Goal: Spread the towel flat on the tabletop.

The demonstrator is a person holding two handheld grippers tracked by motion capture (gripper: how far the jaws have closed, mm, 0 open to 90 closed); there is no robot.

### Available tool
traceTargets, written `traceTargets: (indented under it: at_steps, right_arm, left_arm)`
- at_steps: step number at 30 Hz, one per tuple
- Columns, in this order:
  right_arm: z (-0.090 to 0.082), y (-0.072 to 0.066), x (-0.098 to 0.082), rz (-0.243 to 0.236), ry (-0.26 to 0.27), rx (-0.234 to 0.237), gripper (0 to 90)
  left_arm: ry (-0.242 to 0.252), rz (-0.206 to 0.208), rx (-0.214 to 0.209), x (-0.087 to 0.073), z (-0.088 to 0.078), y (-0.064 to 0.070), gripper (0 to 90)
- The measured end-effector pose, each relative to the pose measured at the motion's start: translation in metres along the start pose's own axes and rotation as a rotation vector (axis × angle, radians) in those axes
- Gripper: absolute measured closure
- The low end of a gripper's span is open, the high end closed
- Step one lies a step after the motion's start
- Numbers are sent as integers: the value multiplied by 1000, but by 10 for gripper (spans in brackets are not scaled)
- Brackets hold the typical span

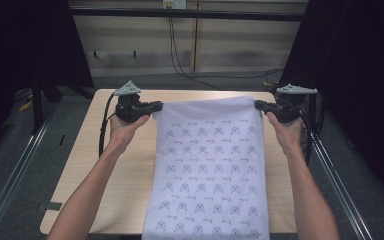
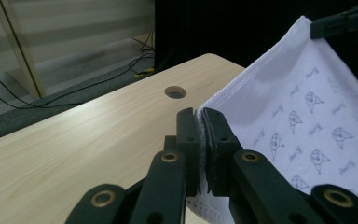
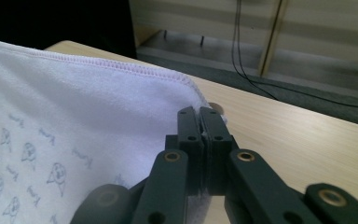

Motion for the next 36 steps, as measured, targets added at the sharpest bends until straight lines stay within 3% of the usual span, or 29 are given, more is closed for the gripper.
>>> traceTargets:
  at_steps: [2,4,5,6,7,11,12,15,18,19,20,21,22,23,24,25,26,27,28,29,31,32,36]
  right_arm:
    - [6,4,1,10,-8,-8,868]
    - [15,8,-3,8,-42,-39,784]
    - [17,10,-5,11,-57,-63,742]
    - [20,11,-9,16,-68,-79,710]
    - [21,13,-12,20,-72,-78,680]
    - [19,11,-25,3,-104,-64,653]
    - [14,5,-35,-20,-116,-33,645]
    - [8,-1,-44,-29,-126,-16,630]
    - [-7,-16,-70,-30,-128,61,626]
    - [-7,-16,-70,-30,-128,61,626]
    - [-12,-25,-87,-10,-137,107,628]
    - [-12,-25,-87,-10,-137,107,628]
    - [-12,-34,-107,19,-153,142,623]
    - [-10,-39,-117,13,-177,153,613]
    - [-9,-43,-126,4,-200,156,607]
    - [-9,-43,-126,4,-200,156,607]
    - [-8,-50,-138,5,-224,180,595]
    - [-8,-53,-142,-9,-236,187,590]
    - [-8,-55,-144,-12,-241,194,586]
    - [-9,-57,-145,-5,-236,199,585]
    - [-9,-57,-145,-6,-232,203,584]
    - [-8,-59,-146,-9,-233,203,583]
    - [-5,-61,-152,-11,-246,203,571]
  left_arm:
    - [-11,-18,16,-4,10,-6,856]
    - [-28,-51,42,-11,17,-13,814]
    - [-29,-78,61,-16,18,-17,722]
    - [-29,-78,61,-16,18,-17,639]
    - [-38,-111,81,-26,17,-23,620]
    - [-70,-109,87,-42,10,-29,591]
    - [-74,-117,71,-52,3,-30,588]
    - [-79,-117,53,-61,-3,-26,593]
    - [-121,-60,-40,-83,-11,-2,661]
    - [-121,-60,-40,-83,-11,-2,681]
    - [-162,-20,-89,-97,-10,12,681]
    - [-162,-20,-89,-97,-10,12,670]
    - [-213,3,-114,-111,-4,24,645]
    - [-213,3,-114,-111,-4,24,620]
    - [-246,16,-151,-124,3,35,604]
    - [-246,16,-151,-124,3,35,598]
    - [-268,34,-171,-133,10,44,598]
    - [-268,34,-171,-133,10,44,600]
    - [-305,70,-175,-139,16,50,608]
    - [-310,72,-177,-141,18,52,621]
    - [-321,79,-183,-143,20,53,726]
    - [-351,123,-157,-152,22,55,754]
    - [-352,132,-135,-155,15,52,853]
Point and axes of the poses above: each handheld gripper's, and its own axes: z roughly forward along the jaws, x roughly out of its top, y roughly to its right, the point moved 3 cm from there along z, roughly forward along the jaws, and after that the axes turned 6 degrees about x, right-handed, at the moved point
